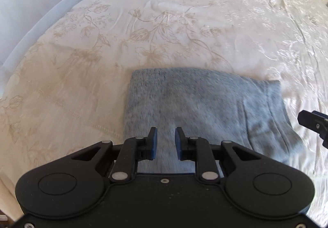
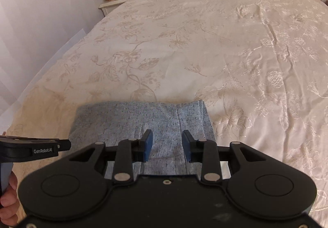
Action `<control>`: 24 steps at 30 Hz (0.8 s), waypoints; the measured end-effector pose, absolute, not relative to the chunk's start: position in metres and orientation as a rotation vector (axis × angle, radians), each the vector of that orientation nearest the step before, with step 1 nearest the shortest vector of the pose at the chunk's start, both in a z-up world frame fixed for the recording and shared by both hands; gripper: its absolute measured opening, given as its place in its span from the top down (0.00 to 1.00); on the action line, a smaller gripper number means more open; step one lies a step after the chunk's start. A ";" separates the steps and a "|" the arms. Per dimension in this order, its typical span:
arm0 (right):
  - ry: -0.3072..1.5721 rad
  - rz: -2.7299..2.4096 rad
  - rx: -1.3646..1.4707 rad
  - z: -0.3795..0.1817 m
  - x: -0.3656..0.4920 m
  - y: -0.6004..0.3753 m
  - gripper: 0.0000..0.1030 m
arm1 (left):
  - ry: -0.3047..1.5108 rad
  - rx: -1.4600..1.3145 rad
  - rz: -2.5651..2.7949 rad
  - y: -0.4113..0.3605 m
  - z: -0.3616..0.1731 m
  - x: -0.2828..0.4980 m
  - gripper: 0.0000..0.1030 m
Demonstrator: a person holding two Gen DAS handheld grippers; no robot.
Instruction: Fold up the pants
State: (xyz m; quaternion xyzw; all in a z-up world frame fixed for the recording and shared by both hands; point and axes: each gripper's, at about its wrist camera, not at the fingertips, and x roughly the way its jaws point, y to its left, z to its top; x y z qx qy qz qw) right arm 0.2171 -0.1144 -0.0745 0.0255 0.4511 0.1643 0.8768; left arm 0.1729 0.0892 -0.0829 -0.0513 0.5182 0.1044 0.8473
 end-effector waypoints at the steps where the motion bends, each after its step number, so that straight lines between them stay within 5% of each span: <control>1: 0.935 0.347 0.046 -0.069 0.209 -0.117 0.67 | 1.086 -0.104 0.222 0.084 -0.079 0.165 0.71; 24: 0.810 0.435 -0.031 -0.003 0.093 -0.144 0.67 | 1.051 -0.107 0.276 0.021 -0.033 0.066 0.68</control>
